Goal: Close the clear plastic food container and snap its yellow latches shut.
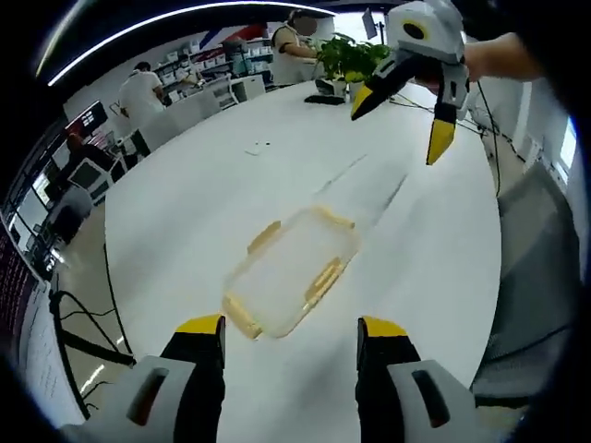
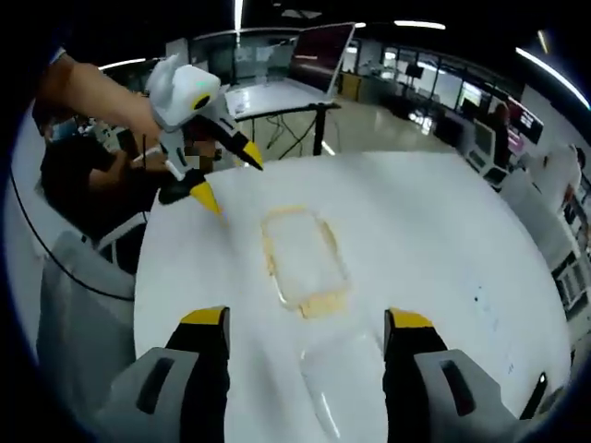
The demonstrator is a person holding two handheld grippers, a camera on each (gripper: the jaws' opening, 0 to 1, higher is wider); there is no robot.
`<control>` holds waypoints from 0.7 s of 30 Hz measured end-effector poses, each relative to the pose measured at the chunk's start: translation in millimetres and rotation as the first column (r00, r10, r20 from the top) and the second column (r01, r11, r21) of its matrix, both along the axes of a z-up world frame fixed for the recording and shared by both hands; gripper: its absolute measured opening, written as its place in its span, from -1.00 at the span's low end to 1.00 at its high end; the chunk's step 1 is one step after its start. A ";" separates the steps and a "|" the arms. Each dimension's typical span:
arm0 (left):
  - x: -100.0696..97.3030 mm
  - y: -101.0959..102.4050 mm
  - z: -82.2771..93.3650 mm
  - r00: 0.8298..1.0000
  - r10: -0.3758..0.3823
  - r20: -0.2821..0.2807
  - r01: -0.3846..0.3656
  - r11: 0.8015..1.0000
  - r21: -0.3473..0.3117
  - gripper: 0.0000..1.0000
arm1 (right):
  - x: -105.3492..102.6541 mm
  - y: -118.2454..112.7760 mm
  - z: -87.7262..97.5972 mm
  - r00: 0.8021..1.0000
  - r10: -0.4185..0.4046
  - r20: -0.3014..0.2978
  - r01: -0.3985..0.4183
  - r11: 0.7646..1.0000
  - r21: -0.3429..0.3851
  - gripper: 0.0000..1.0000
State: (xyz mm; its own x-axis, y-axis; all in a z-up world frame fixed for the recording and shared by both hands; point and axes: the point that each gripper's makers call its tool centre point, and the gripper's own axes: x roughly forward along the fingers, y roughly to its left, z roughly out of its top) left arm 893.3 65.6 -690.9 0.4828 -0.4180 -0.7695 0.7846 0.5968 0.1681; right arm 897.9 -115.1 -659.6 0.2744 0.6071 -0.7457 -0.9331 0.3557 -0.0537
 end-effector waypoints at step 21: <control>28.9 1.9 -20.2 0.941 -0.326 -0.094 0.336 0.932 0.133 0.04 | 14.3 24.1 -25.5 0.978 0.198 -0.065 -0.204 0.975 -0.084 0.21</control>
State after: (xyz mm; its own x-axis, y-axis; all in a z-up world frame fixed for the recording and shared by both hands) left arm 922.2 67.4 -711.2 0.2799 -0.4263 -0.8602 0.9461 0.2748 0.1717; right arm 912.2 -91.0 -685.1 0.1099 0.5755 -0.8104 -0.9874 0.1566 -0.0227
